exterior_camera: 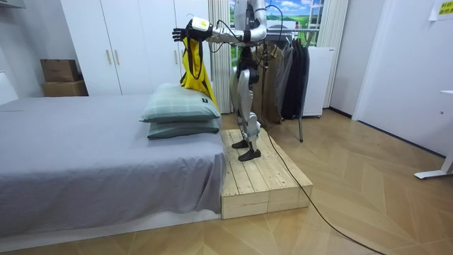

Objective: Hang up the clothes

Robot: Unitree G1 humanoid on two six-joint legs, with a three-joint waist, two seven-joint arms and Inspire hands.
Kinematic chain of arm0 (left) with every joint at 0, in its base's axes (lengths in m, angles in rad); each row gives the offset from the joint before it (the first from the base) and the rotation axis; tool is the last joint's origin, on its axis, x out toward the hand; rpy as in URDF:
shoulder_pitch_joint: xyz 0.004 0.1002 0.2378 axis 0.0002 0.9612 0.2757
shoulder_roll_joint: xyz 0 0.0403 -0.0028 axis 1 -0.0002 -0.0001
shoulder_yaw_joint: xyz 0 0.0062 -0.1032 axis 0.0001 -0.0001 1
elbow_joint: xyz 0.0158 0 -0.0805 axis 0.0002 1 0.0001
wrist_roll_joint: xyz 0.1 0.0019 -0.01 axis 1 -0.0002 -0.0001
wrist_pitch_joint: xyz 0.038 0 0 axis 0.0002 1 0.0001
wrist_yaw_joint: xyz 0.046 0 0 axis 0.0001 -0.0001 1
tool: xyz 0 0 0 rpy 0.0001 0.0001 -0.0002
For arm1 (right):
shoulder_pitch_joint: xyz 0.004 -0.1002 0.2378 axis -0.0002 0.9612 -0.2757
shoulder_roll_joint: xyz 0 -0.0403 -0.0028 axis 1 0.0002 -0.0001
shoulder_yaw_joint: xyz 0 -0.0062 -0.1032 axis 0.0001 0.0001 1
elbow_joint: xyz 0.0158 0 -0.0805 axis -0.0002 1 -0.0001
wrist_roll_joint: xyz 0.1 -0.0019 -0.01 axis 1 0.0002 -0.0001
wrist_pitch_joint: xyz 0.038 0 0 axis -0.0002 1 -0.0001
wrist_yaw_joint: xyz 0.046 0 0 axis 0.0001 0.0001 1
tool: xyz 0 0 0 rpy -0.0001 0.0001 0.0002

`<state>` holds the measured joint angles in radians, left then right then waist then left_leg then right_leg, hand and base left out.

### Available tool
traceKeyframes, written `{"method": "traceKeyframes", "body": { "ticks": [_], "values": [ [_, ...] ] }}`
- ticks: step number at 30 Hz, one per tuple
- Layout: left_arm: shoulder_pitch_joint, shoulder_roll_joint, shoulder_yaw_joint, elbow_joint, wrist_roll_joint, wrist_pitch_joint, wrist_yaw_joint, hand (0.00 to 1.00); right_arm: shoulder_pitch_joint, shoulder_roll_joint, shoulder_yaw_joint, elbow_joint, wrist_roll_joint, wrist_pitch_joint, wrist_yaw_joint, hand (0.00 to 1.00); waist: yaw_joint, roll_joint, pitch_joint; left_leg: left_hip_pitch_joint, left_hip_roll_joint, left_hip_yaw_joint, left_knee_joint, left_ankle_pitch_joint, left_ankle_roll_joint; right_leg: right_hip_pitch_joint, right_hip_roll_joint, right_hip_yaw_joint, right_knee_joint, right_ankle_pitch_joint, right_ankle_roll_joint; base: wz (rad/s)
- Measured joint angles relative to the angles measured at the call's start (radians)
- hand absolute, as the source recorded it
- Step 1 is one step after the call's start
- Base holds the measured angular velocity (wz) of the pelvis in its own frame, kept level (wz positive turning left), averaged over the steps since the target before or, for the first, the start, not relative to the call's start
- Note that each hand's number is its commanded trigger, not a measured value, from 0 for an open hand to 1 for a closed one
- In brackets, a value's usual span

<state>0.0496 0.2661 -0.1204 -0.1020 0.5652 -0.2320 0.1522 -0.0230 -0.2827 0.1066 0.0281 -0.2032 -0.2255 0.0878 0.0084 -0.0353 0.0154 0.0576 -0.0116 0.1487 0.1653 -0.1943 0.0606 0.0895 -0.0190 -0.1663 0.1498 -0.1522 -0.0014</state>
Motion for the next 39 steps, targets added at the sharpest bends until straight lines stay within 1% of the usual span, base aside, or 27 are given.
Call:
{"method": "traceKeyframes", "body": {
  "ticks": [8, 17, 18, 20, 21, 27, 39],
  "values": [
    [0.0, -0.01, 0.001, 0.0, 0.018, 0.0, -0.004, 1.0, 0.0, 0.0, -0.012, 0.003, -0.079, 0.0, -0.003, 0.0, 0.006, -0.007, -0.0052, -0.002, -0.001, -0.004, 0.004, 0.0, 0.0, -0.001, 0.0, 0.001, 0.001, 0.0, 0.0, 0.0],
    [0.0, -0.014, 0.001, 0.0, 0.018, 0.0, -0.005, 1.0, 0.0, 0.0, -0.011, 0.003, -0.084, 0.0, -0.021, 0.0, 0.025, -0.008, -0.0056, -0.001, 0.0, -0.001, 0.004, 0.0, 0.0, 0.0, -0.001, 0.001, 0.0, 0.0, 0.0, -0.01],
    [0.0, -0.014, 0.001, 0.0, 0.018, 0.0, -0.005, 1.0, 0.0, 0.0, -0.011, 0.004, -0.085, 0.0, -0.021, 0.27, 0.025, -0.008, -0.0056, -0.001, 0.0, -0.002, 0.004, 0.0, 0.0, 0.001, -0.001, 0.001, 0.0, 0.0, 0.0, 0.0],
    [0.0, -0.014, 0.001, 0.0, 0.018, 0.0, -0.004, 1.0, 0.0, 0.0, -0.011, 0.004, -0.086, 0.0, -0.022, 0.77, 0.024, -0.008, -0.0056, 0.004, 0.0, -0.003, 0.004, 0.0, 0.0, 0.006, -0.001, 0.001, 0.0, 0.0, 0.0, 0.0],
    [0.0, -0.013, 0.001, 0.0, 0.018, 0.0, -0.004, 1.0, 0.0, -0.001, -0.011, 0.005, -0.086, -0.001, -0.023, 1.0, 0.024, -0.008, -0.0056, 0.006, 0.0, -0.003, 0.002, 0.0, 0.0, 0.007, -0.001, -0.001, 0.0, 0.0, 0.0, 0.0],
    [0.0, -0.011, 0.001, -0.001, 0.018, 0.0, -0.004, 1.0, 0.0, -0.001, -0.011, 0.036, -0.121, -0.001, -0.043, 1.0, 0.025, -0.009, -0.0065, 0.006, -0.001, -0.005, 0.002, 0.0, 0.0, 0.009, -0.001, -0.003, 0.0, 0.0, 0.0, 0.0],
    [-0.001, -0.011, 0.001, -0.001, 0.017, 0.0, -0.004, 1.0, 0.001, -0.002, -0.011, 0.04, -0.122, -0.001, -0.043, 1.0, 0.024, -0.015, -0.0083, 0.006, -0.001, -0.004, 0.002, 0.0, 0.0, 0.008, -0.001, -0.002, 0.0, 0.0, 0.0, 0.0]
  ]
}}
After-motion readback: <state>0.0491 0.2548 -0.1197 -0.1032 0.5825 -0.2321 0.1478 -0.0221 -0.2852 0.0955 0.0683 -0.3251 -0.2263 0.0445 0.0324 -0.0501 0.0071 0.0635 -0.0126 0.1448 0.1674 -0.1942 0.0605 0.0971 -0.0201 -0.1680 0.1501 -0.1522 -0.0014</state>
